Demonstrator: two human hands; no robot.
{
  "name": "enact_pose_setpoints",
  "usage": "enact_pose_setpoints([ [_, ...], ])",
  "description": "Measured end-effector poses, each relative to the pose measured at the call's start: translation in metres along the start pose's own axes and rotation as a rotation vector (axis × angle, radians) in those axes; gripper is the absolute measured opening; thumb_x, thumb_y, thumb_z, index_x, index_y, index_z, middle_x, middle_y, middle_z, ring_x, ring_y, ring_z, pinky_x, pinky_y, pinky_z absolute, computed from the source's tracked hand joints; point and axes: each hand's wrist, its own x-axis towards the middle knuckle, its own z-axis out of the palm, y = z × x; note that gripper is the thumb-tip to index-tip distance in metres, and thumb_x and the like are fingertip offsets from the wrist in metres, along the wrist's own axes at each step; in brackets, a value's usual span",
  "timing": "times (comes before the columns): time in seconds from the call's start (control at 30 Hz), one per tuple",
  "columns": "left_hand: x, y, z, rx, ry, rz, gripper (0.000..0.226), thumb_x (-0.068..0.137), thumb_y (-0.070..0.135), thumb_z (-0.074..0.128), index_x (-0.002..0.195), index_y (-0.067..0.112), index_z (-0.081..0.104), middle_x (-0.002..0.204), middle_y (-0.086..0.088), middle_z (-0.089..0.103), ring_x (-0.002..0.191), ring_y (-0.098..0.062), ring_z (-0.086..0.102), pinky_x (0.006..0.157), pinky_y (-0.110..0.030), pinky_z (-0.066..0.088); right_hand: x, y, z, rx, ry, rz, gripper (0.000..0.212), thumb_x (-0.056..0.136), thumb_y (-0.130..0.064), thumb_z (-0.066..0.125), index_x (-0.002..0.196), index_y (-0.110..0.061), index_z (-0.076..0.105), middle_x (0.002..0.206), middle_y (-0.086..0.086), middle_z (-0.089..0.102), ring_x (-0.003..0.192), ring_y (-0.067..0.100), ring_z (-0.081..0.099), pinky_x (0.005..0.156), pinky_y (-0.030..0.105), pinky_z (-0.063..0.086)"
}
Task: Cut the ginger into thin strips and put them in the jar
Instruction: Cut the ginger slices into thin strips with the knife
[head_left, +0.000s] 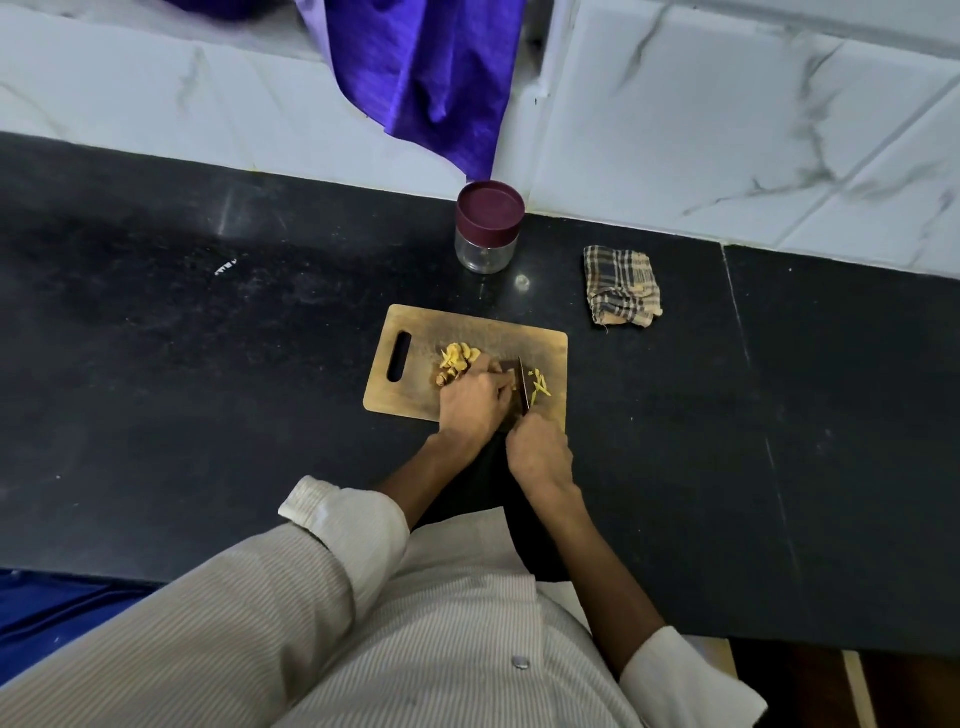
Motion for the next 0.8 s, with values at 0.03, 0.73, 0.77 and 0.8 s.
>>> enact_pose_setpoints([
  [0.03, 0.0, -0.001, 0.0, 0.008, 0.0, -0.007, 0.027, 0.098, 0.031, 0.05, 0.106, 0.016, 0.071, 0.117, -0.001, 0.055, 0.086, -0.022, 0.064, 0.071, -0.037, 0.053, 0.0, 0.0, 0.001, 0.009, 0.0, 0.007, 0.031, 0.102, -0.015, 0.04, 0.128, -0.002, 0.05, 0.121, 0.017, 0.061, 0.11, 0.035, 0.06, 0.087, 0.044, 0.047],
  [0.73, -0.002, -0.001, 0.002, -0.032, 0.057, -0.013, 0.026, 0.097, 0.027, 0.053, 0.112, 0.017, 0.071, 0.119, 0.002, 0.057, 0.09, -0.018, 0.063, 0.072, -0.032, 0.051, -0.003, 0.012, -0.009, 0.102, -0.062, -0.025, 0.03, 0.105, -0.034, 0.041, 0.114, -0.01, 0.056, 0.108, 0.012, 0.062, 0.1, 0.029, 0.063, 0.086, 0.048, 0.054],
  [0.77, -0.003, -0.002, 0.002, -0.031, 0.056, -0.014, 0.026, 0.096, 0.027, 0.053, 0.113, 0.017, 0.07, 0.119, 0.002, 0.057, 0.09, -0.018, 0.063, 0.072, -0.031, 0.05, -0.003, 0.011, -0.008, 0.1, -0.064, -0.029, 0.03, 0.105, -0.034, 0.041, 0.114, -0.01, 0.056, 0.108, 0.012, 0.062, 0.099, 0.029, 0.063, 0.086, 0.049, 0.055],
  [0.8, -0.003, -0.002, 0.002, -0.029, 0.054, -0.015, 0.025, 0.096, 0.027, 0.054, 0.113, 0.017, 0.07, 0.12, 0.002, 0.057, 0.09, -0.017, 0.063, 0.072, -0.03, 0.049, -0.003, 0.011, -0.008, 0.096, -0.065, -0.028, 0.03, 0.105, -0.034, 0.041, 0.114, -0.01, 0.056, 0.108, 0.012, 0.062, 0.099, 0.029, 0.063, 0.086, 0.049, 0.055],
])
